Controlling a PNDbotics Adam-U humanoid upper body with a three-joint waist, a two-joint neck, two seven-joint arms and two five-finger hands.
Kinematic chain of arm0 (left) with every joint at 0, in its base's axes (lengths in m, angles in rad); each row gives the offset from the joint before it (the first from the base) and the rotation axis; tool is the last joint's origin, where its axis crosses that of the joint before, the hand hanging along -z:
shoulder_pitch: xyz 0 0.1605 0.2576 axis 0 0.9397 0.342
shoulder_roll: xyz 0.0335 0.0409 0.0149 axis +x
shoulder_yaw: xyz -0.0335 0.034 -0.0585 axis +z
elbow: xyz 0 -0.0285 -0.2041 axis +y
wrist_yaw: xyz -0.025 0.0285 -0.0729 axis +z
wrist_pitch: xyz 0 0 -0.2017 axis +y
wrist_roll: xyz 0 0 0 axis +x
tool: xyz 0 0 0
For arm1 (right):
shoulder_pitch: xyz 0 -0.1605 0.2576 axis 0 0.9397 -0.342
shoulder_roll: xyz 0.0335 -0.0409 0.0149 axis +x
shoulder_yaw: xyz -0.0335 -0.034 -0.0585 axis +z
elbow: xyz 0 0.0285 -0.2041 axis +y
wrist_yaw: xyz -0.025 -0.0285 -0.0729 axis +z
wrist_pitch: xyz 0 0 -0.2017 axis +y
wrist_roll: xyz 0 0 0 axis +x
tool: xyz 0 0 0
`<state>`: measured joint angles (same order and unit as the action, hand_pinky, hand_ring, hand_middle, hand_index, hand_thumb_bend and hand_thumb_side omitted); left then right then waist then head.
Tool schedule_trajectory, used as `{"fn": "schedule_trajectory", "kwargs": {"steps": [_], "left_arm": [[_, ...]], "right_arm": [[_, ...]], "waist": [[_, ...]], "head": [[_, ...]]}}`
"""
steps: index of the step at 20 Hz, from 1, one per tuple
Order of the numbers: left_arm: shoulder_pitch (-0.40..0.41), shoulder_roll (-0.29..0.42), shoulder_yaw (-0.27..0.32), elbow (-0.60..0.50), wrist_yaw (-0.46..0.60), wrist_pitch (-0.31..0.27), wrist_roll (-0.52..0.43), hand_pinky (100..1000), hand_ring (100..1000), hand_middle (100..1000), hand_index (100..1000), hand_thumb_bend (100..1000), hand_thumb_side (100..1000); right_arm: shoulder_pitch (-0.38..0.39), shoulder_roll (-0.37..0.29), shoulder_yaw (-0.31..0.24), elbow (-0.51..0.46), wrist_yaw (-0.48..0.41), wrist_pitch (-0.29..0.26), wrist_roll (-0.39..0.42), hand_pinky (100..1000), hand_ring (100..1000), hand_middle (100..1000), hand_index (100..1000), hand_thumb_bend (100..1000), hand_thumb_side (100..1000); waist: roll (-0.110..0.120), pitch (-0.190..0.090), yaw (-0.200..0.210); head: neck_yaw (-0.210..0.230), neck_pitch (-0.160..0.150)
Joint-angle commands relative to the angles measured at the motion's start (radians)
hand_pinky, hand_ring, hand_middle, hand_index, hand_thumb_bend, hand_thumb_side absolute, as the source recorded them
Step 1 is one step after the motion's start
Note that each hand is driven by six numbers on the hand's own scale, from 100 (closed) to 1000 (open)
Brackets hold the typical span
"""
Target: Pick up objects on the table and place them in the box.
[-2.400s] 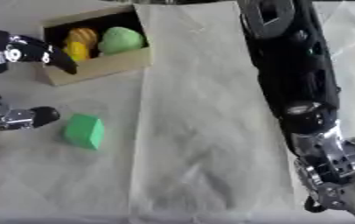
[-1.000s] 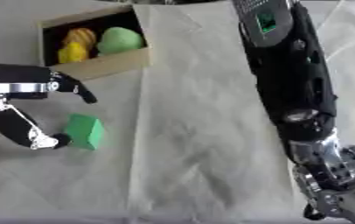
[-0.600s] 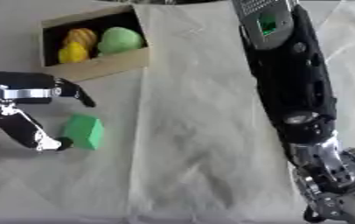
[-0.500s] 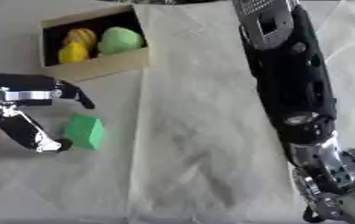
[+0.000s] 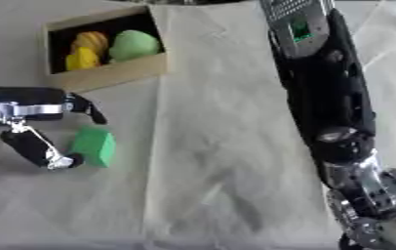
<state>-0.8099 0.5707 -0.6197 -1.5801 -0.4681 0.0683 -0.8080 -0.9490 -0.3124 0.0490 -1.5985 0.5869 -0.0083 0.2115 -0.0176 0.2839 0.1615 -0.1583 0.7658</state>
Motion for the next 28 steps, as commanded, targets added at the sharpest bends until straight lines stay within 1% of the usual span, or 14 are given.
{"fn": "schedule_trajectory", "kwargs": {"steps": [1,8,13,16,17,19,21,23,24,25,26,28], "left_arm": [[-0.011,0.003,0.006,0.002,-0.015,-0.007,0.014,959,963,800,892,349,213],[-0.006,-0.016,0.001,0.035,-0.051,-0.035,0.017,961,966,809,901,370,228],[-0.007,-0.034,0.003,0.062,-0.066,-0.044,0.019,957,962,801,895,353,224],[-0.005,-0.041,0.004,0.075,-0.069,-0.045,0.026,943,951,778,876,315,209],[-0.004,-0.043,0.004,0.077,-0.068,-0.043,0.029,933,938,761,863,284,194],[-0.002,-0.044,0.007,0.077,-0.062,-0.037,0.039,914,914,733,840,228,136],[-0.001,-0.041,0.014,0.058,-0.048,-0.028,0.058,901,896,708,823,160,146],[-0.002,-0.032,0.023,0.021,-0.026,-0.018,0.079,875,869,672,781,100,164],[-0.003,-0.025,0.028,0.000,-0.017,-0.011,0.090,863,858,657,761,100,173],[-0.003,-0.019,0.032,-0.019,-0.012,-0.002,0.099,863,858,657,761,100,173],[-0.004,-0.011,0.036,-0.039,-0.011,0.005,0.107,844,838,634,735,100,187],[-0.004,0.004,0.051,-0.086,0.003,0.018,0.119,832,826,620,721,100,195]], "right_arm": [[-0.012,-0.008,-0.011,-0.026,-0.008,0.000,0.003,701,789,715,905,100,415],[-0.008,-0.004,-0.014,-0.030,-0.013,0.001,0.005,700,788,714,905,100,416],[-0.005,-0.001,-0.015,-0.033,-0.015,0.002,0.009,700,787,714,906,100,416],[-0.004,0.000,-0.018,-0.036,-0.017,0.003,0.007,700,787,713,907,100,417],[-0.003,0.000,-0.018,-0.037,-0.018,0.004,0.006,700,787,713,907,100,415],[-0.001,0.000,-0.020,-0.037,-0.019,0.005,0.004,700,787,712,907,100,418],[0.001,0.000,-0.021,-0.037,-0.019,0.006,0.004,700,786,712,908,100,419],[0.005,0.000,-0.023,-0.036,-0.020,0.007,0.004,699,786,711,909,100,421],[0.006,0.000,-0.024,-0.037,-0.021,0.007,0.004,700,786,711,909,100,421],[0.007,0.000,-0.024,-0.037,-0.021,0.007,0.004,700,786,711,909,100,421],[0.008,0.000,-0.025,-0.038,-0.022,0.007,0.004,700,786,711,909,100,422],[0.009,0.000,-0.025,-0.038,-0.022,0.007,0.005,700,786,711,909,100,422]], "waist": [[0.005,-0.025,0.000],[0.003,-0.023,-0.003],[0.003,-0.022,-0.005],[0.002,-0.022,-0.006],[0.002,-0.021,-0.006],[0.001,-0.021,-0.006],[0.001,-0.021,-0.006],[0.001,-0.021,-0.005],[0.002,-0.021,-0.004],[0.002,-0.021,-0.004],[0.002,-0.021,-0.004],[0.002,-0.021,-0.004]], "head": [[0.005,0.004],[0.007,0.004],[0.009,0.004],[0.008,0.004],[0.008,0.004],[0.008,0.004],[0.006,0.004],[0.005,0.004],[0.005,0.004],[0.005,0.004],[0.004,0.004],[0.001,0.004]]}}
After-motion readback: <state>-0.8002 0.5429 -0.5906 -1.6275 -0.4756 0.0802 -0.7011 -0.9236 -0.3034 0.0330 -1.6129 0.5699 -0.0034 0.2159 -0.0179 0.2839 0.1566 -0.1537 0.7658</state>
